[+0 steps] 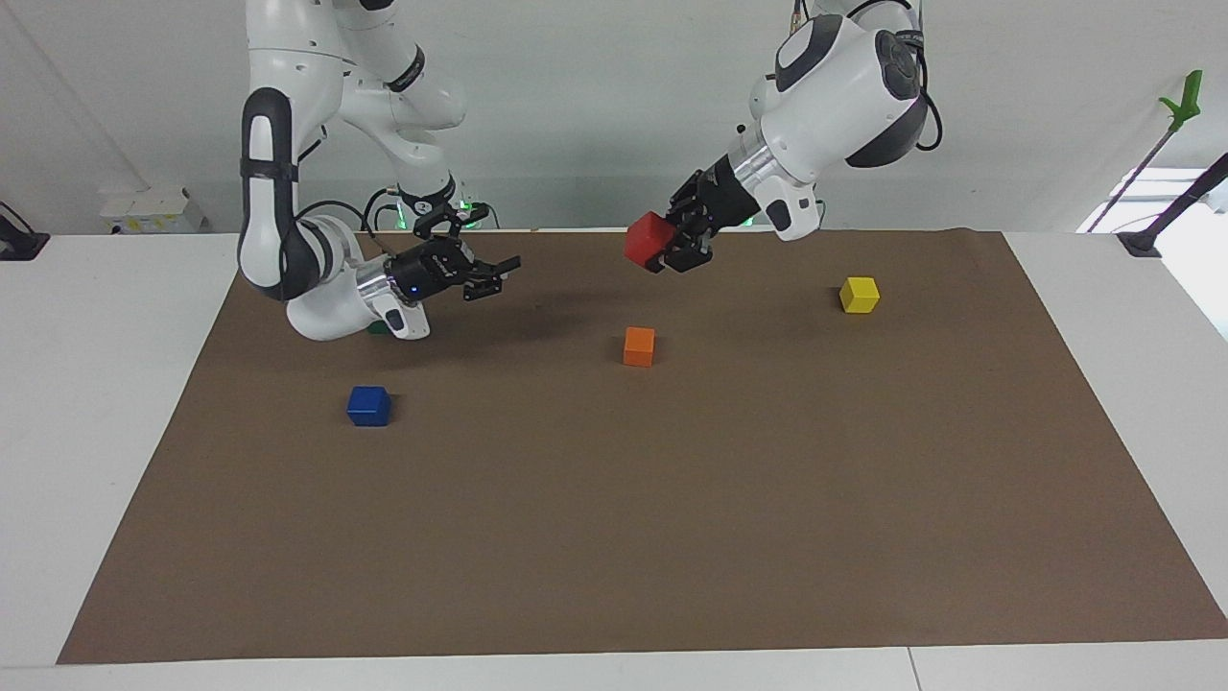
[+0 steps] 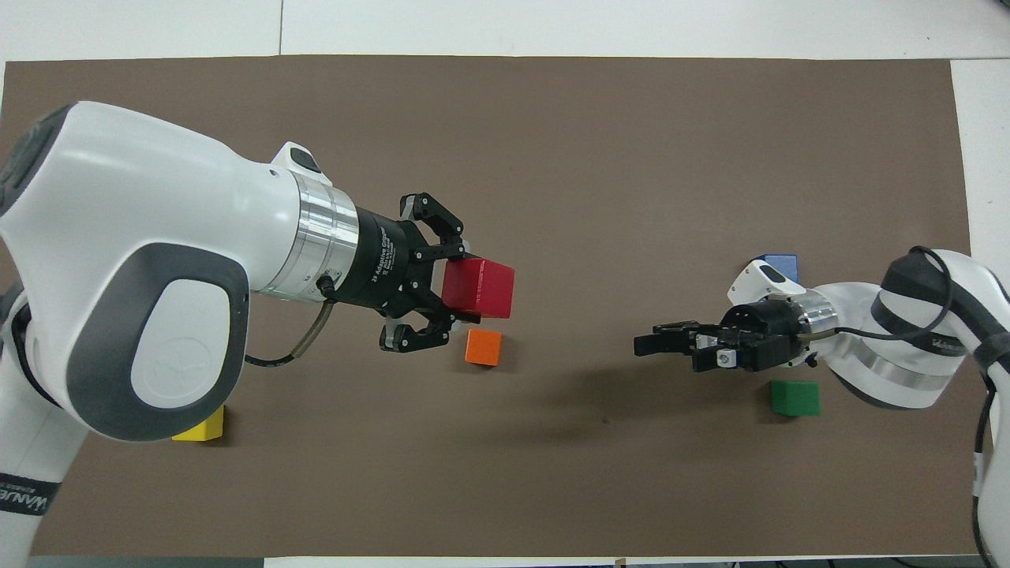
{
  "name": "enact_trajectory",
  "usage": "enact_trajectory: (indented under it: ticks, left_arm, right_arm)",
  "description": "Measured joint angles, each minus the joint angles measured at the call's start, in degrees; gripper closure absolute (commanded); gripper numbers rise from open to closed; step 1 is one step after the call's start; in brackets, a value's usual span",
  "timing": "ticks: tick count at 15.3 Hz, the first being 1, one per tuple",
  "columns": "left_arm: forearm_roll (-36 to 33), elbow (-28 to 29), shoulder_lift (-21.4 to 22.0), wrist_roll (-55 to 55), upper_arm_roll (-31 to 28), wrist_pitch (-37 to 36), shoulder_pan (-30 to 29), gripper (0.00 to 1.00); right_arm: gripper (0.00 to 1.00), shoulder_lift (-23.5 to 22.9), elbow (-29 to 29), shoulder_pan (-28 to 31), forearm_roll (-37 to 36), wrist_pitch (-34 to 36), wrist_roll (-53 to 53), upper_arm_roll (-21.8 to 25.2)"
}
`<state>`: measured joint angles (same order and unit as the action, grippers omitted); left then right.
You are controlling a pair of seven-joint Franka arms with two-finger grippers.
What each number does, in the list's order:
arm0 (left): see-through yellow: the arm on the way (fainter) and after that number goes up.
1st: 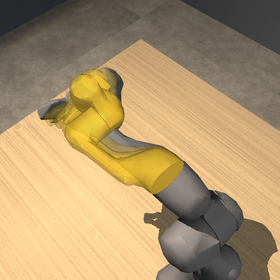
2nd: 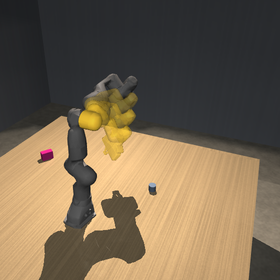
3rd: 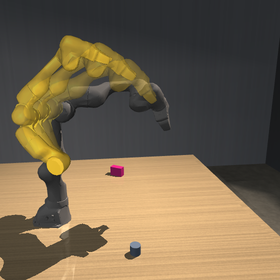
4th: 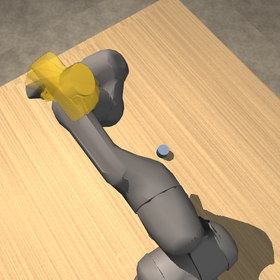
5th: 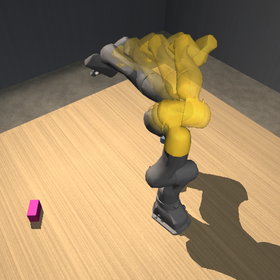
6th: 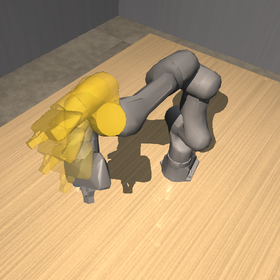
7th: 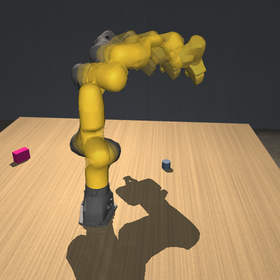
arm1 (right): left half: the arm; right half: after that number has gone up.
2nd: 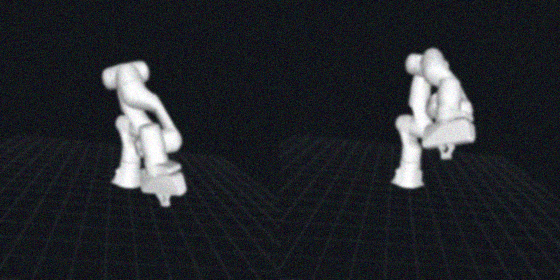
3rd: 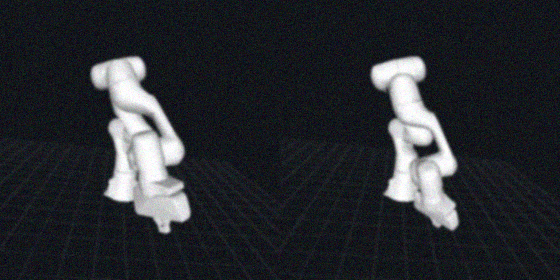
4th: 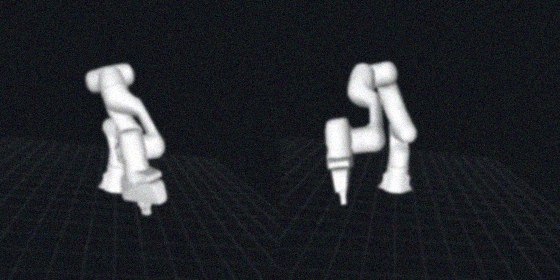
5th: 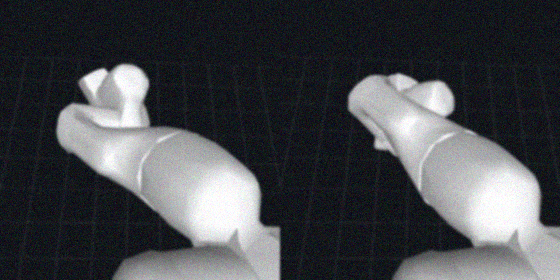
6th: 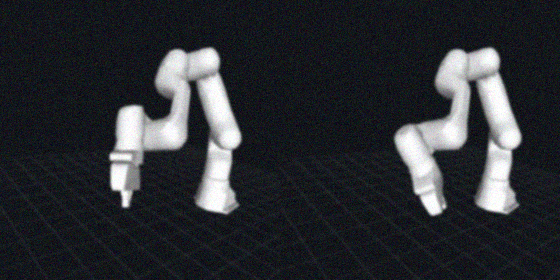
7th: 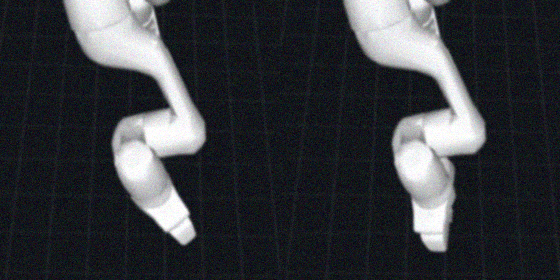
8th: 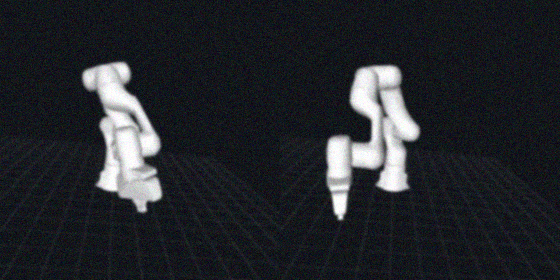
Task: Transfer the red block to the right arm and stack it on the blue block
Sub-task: 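Carry the red cube to center while the right gripper reaches toward it, then grasp the red cube with the right gripper and open the left gripper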
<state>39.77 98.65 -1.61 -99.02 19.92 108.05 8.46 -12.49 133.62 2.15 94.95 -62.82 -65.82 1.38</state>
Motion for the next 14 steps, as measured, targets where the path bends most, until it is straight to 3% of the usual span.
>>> enact_trajectory:
  ticks: [6, 10, 14]
  left_arm:
    - [5.1, 12.0, 3.7, -6.8, 0.3, 19.4, 10.8, 1.0]
    - [5.4, 15.5, 6.1, -7.7, 0.2, 21.7, 13.0, 1.0]
    - [5.4, 16.2, 6.3, -7.7, 0.2, 23.6, 13.5, 1.0]
  right_arm:
    - [0.0, -5.9, 0.1, -7.2, 9.7, 7.7, -3.0, -0.2]
    - [0.0, -11.7, -0.5, -9.4, 12.6, 11.8, -3.9, -1.1]
    - [0.0, -13.0, -1.2, -9.4, 16.9, 13.4, -4.1, -5.3]
